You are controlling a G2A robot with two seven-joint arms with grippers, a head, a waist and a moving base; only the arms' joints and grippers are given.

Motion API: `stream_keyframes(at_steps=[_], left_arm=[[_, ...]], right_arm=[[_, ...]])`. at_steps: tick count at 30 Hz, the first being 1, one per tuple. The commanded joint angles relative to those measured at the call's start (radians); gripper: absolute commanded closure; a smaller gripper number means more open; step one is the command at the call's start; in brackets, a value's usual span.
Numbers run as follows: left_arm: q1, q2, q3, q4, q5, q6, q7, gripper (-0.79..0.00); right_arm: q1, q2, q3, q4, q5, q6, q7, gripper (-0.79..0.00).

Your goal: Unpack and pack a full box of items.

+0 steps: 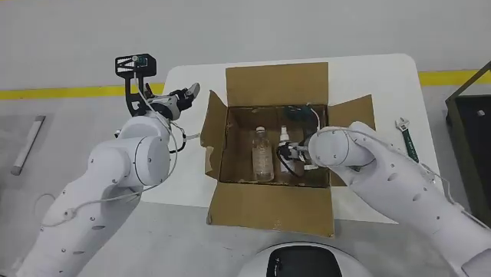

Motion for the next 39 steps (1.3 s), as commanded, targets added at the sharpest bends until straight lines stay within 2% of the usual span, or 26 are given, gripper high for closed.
stream_keyframes(at_steps=[1,14,15,17,30,32,33,35,39], left_arm=[[0.000,0.000,0.000,0.000,0.000,0.000,0.000,-0.785],[0.000,0.000,0.000,0.000,0.000,0.000,0.000,-0.785],[0.000,0.000,0.000,0.000,0.000,0.000,0.000,-0.785],[0.000,0.000,0.000,0.000,0.000,0.000,0.000,-0.785],[0.000,0.000,0.000,0.000,0.000,0.000,0.000,-0.785],[0.000,0.000,0.000,0.000,0.000,0.000,0.000,-0.785],[0.000,0.000,0.000,0.000,0.000,0.000,0.000,-0.785],[0.000,0.000,0.000,0.000,0.000,0.000,0.000,-0.785],[0.000,0.000,0.000,0.000,0.000,0.000,0.000,-0.785]], right_arm=[[0.009,-0.008,-0.018,0.017,0.003,0.004,-0.008,0.000],[0.050,-0.061,-0.108,0.147,0.014,0.015,-0.095,0.000],[0.053,-0.065,-0.113,0.155,0.020,0.007,-0.096,-0.040],[0.062,-0.073,-0.121,0.176,0.027,0.000,-0.100,0.000],[0.120,-0.125,-0.166,0.294,0.069,-0.044,-0.121,0.000],[0.127,-0.134,-0.171,0.309,0.082,-0.055,-0.129,-0.052],[0.130,-0.138,-0.174,0.313,0.084,-0.060,-0.131,-0.182],[0.135,-0.144,-0.179,0.320,0.086,-0.064,-0.134,-0.323],[0.138,-0.153,-0.179,0.329,0.092,-0.079,-0.134,-0.311]])
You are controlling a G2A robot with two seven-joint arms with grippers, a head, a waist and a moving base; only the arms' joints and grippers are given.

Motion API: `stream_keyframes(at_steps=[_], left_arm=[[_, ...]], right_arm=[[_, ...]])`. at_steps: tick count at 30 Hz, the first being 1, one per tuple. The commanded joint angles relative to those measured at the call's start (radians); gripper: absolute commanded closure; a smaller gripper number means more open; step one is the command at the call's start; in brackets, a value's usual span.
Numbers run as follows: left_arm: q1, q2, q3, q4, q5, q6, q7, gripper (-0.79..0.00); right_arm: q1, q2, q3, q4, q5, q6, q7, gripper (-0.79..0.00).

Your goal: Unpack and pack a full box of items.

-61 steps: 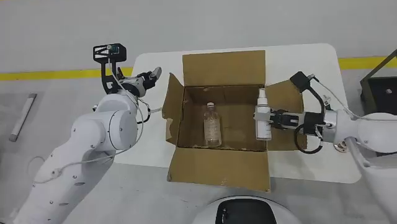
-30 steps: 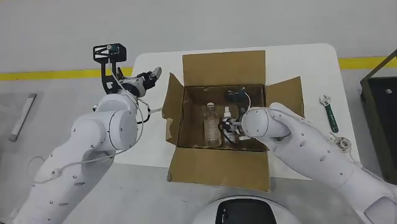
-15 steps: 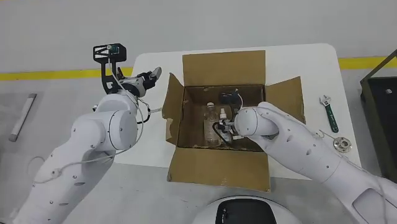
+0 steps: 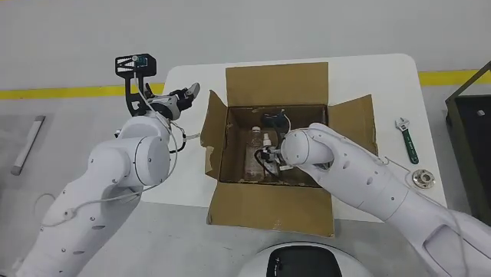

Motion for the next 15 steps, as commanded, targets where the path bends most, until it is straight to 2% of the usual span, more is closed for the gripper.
stream_keyframes(at_steps=[1,6,11,15], left_arm=[[0.000,0.000,0.000,0.000,0.000,0.000,0.000,-0.785],[0.000,0.000,0.000,0.000,0.000,0.000,0.000,-0.785],[0.000,0.000,0.000,0.000,0.000,0.000,0.000,-0.785],[0.000,0.000,0.000,0.000,0.000,0.000,0.000,-0.785]], right_arm=[[0.000,-0.001,0.003,0.000,-0.001,-0.005,0.002,-0.314],[-0.014,0.003,0.020,-0.016,-0.013,-0.008,0.015,-0.351],[-0.035,0.011,0.048,-0.051,-0.022,-0.009,0.023,-0.336],[-0.067,0.034,0.099,-0.151,-0.061,-0.002,0.045,-0.320]])
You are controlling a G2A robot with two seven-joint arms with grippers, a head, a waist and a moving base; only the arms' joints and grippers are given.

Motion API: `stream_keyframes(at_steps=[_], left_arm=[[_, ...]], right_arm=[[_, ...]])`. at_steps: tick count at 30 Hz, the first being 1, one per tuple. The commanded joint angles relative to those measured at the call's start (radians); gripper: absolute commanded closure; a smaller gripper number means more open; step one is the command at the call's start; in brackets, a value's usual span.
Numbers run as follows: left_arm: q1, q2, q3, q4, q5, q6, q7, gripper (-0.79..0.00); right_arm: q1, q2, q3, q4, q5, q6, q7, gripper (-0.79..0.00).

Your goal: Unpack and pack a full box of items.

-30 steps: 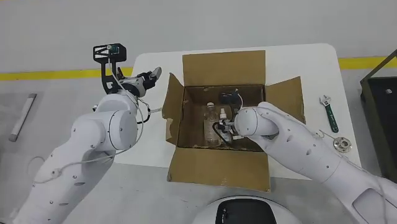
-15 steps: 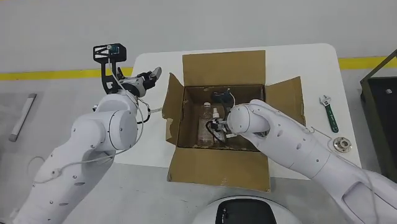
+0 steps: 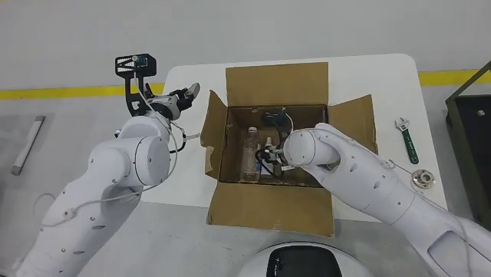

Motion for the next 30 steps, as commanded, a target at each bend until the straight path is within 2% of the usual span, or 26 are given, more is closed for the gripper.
stream_keyframes(at_steps=[1,7,9,10,11,12,13,18,21,23,26,29,30], left_arm=[[0.000,0.000,0.000,0.000,0.000,0.000,0.000,-0.785],[0.000,0.000,0.000,0.000,0.000,0.000,0.000,-0.785],[0.000,0.000,0.000,0.000,0.000,0.000,0.000,-0.785],[0.000,0.000,0.000,0.000,0.000,0.000,0.000,-0.785],[0.000,0.000,0.000,0.000,0.000,0.000,0.000,-0.785],[0.000,0.000,0.000,0.000,0.000,0.000,0.000,-0.785],[0.000,0.000,0.000,0.000,0.000,0.000,0.000,-0.785],[0.000,0.000,0.000,0.000,0.000,0.000,0.000,-0.785],[0.000,0.000,0.000,0.000,0.000,0.000,0.000,-0.785],[0.000,0.000,0.000,0.000,0.000,0.000,0.000,-0.785],[0.000,0.000,0.000,0.000,0.000,0.000,0.000,-0.785],[0.000,0.000,0.000,0.000,0.000,0.000,0.000,-0.785],[0.000,0.000,0.000,0.000,0.000,0.000,0.000,-0.785]], right_arm=[[-0.021,0.018,0.037,-0.064,-0.035,0.012,0.021,-0.314],[-0.195,0.099,0.283,-0.361,-0.109,0.018,0.063,-0.305],[-0.270,0.121,0.400,-0.481,-0.089,-0.010,0.060,-0.268],[-0.310,0.130,0.467,-0.535,-0.062,-0.032,0.046,-0.222],[-0.357,0.141,0.553,-0.599,-0.045,-0.071,0.026,-0.135],[-0.382,0.146,0.589,-0.625,-0.039,-0.091,0.023,-0.037],[-0.424,0.156,0.666,-0.680,-0.037,-0.130,0.014,0.000],[-0.554,0.182,0.921,-0.837,-0.074,-0.224,0.010,0.000],[-0.628,0.203,1.086,-0.918,-0.214,-0.247,0.089,0.000],[-0.658,0.211,1.164,-0.940,-0.247,-0.268,0.143,0.000],[-0.713,0.228,1.282,-0.965,-0.355,-0.342,0.256,0.000],[-0.766,0.242,1.365,-0.968,-0.437,-0.418,0.374,-0.074],[-0.775,0.243,1.373,-0.967,-0.448,-0.423,0.392,-0.068]])
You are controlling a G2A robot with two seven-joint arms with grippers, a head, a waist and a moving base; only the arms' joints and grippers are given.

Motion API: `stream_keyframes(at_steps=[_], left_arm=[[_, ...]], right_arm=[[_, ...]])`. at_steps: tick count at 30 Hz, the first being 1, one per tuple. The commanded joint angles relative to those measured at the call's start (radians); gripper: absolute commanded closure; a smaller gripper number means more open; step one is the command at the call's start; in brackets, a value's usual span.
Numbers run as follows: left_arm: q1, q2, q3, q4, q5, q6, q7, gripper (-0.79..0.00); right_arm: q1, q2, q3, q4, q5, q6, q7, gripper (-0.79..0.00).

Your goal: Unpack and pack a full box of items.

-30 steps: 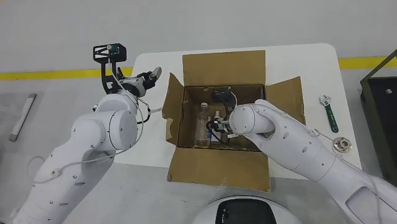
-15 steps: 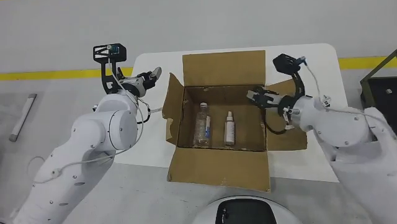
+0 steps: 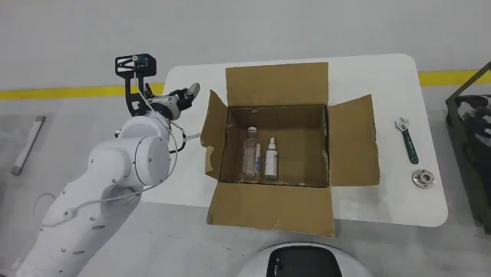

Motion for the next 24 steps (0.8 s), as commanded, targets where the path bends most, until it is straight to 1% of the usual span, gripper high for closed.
stream_keyframes(at_steps=[1,3,4,5,6,8,9,10,11,12,13,14,24], left_arm=[[0.000,0.000,0.000,0.000,0.000,0.000,0.000,-0.785],[0.000,0.000,0.000,0.000,0.000,0.000,0.000,-0.785],[0.000,0.000,0.000,0.000,0.000,0.000,0.000,-0.785],[0.000,0.000,0.000,0.000,0.000,0.000,0.000,-0.785],[0.000,0.000,0.000,0.000,0.000,0.000,0.000,-0.785],[0.000,0.000,0.000,0.000,0.000,0.000,0.000,-0.785],[0.000,0.000,0.000,0.000,0.000,0.000,0.000,-0.785],[0.000,0.000,0.000,0.000,0.000,0.000,0.000,-0.785],[0.000,0.000,0.000,0.000,0.000,0.000,0.000,-0.785],[0.000,0.000,0.000,0.000,0.000,0.000,0.000,-0.785],[0.000,0.000,0.000,0.000,0.000,0.000,0.000,-0.785],[0.000,0.000,0.000,0.000,0.000,0.000,0.000,-0.785],[0.000,0.000,0.000,0.000,0.000,0.000,0.000,-0.785]], right_arm=[[-0.031,0.006,0.026,0.009,-0.042,-0.032,0.066,-0.058],[-0.054,0.010,0.030,0.029,-0.071,-0.057,0.109,-0.068],[-0.062,0.014,0.026,0.034,-0.092,-0.075,0.134,-0.089],[-0.069,0.018,0.020,0.038,-0.142,-0.093,0.154,-0.083],[-0.075,0.021,0.004,0.051,-0.178,-0.103,0.177,-0.117],[-0.069,0.024,-0.036,0.079,-0.194,-0.109,0.195,-0.219],[-0.065,0.026,-0.054,0.095,-0.205,-0.118,0.198,-0.197],[-0.060,0.027,-0.076,0.115,-0.210,-0.126,0.202,-0.209],[-0.054,0.028,-0.097,0.137,-0.205,-0.128,0.201,-0.339],[-0.047,0.030,-0.120,0.158,-0.214,-0.137,0.203,-0.434],[-0.043,0.032,-0.151,0.181,-0.223,-0.160,0.214,-0.690],[-0.039,0.032,-0.160,0.187,-0.225,-0.164,0.215,-0.785],[-0.039,0.032,-0.160,0.187,-0.225,-0.164,0.215,-0.785]])
